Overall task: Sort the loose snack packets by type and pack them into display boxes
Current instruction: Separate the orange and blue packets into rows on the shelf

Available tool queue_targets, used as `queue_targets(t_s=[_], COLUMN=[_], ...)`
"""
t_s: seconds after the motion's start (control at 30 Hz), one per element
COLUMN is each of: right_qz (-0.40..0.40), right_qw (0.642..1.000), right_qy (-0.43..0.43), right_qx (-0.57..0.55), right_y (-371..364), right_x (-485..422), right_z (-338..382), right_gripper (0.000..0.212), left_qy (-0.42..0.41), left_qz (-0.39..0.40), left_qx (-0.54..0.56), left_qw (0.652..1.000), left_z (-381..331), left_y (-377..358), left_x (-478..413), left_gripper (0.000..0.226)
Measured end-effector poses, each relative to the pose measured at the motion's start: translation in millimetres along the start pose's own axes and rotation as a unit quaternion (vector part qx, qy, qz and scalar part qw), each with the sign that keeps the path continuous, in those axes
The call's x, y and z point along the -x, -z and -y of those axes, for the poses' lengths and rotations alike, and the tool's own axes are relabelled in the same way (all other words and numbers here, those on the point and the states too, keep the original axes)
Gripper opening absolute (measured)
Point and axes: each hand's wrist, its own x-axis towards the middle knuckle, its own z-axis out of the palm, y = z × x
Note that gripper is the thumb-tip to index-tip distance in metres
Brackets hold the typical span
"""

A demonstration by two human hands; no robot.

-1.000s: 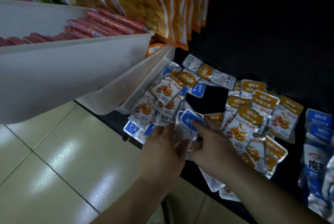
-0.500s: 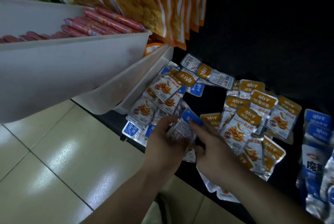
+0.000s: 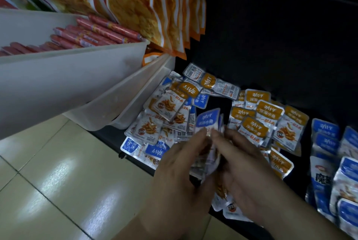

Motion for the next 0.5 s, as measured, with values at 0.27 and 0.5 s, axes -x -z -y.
queue_targets(t_s=[0.27, 0.5], right_qz=[-0.059, -0.069], right_qw=[0.996, 0.996], right_qy=[0.017, 0.027], right_qx=[0.067, 0.044], right_y=[26.2, 49.6], right_x=[5.9, 17.8], right_z=[2.5, 5.3], right_gripper=[0.028, 0.034], left_qy=[0.123, 0.306], left_qz=[-0.02, 0.024], left_qx=[0.222, 0.382], left_qw=[0.967, 0.872], left_z=[-9.0, -14.2], left_y=[-2.6, -16.6], left_x=[-17.1, -35.1], left_gripper=[0.036, 0.023])
